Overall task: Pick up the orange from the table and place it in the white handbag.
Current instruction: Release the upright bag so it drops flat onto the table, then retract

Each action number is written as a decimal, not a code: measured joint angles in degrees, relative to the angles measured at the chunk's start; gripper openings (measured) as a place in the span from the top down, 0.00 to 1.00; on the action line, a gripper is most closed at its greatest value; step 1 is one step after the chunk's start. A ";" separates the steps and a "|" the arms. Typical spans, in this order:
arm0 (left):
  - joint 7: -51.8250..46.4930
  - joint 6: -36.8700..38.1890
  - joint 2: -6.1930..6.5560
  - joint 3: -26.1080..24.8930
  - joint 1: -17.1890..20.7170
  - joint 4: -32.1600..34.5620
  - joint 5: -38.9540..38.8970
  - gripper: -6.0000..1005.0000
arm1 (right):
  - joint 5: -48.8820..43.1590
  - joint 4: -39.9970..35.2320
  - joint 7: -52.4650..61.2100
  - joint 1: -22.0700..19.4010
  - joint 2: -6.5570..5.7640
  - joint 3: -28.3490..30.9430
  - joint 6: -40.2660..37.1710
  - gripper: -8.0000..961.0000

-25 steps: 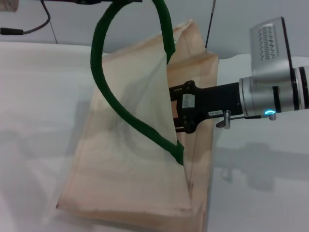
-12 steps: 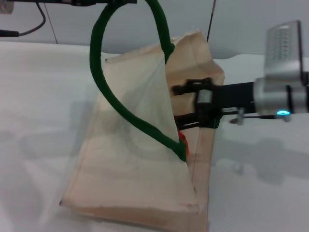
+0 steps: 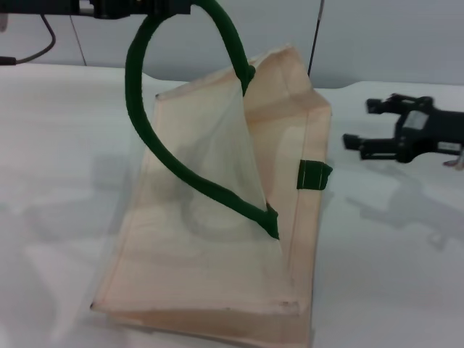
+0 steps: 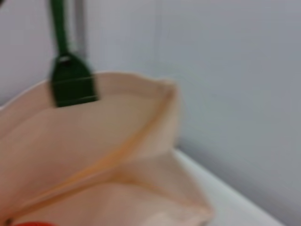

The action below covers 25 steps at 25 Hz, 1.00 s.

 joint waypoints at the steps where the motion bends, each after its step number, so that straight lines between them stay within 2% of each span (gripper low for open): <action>1: 0.05 -0.05 -0.06 0.00 0.09 -0.01 0.00 0.86 | 0.01 -0.14 -0.02 -0.30 -0.13 1.44 -0.31 0.07; 6: 0.54 -3.04 -0.40 0.00 1.08 -0.01 0.48 0.86 | 0.02 -0.08 -1.09 -0.92 -0.09 9.93 -6.10 0.07; 11: 0.58 -5.38 -0.60 0.00 1.44 0.31 0.51 0.86 | 2.04 0.47 -5.68 -1.16 1.76 17.43 -9.44 0.07; 16: 0.45 -7.99 -1.29 -0.07 1.48 0.37 0.04 0.86 | 4.37 3.09 -7.39 -0.65 1.66 18.57 -10.08 0.07; 23: 0.31 -8.76 -1.74 -0.18 1.62 0.47 -0.78 0.86 | 5.17 3.12 -7.56 -0.96 1.72 18.74 -11.22 0.07; 25: 0.21 -9.24 -1.99 -0.18 1.83 0.28 -1.51 0.77 | 5.21 3.13 -7.73 -1.12 1.73 18.79 -11.24 0.07</action>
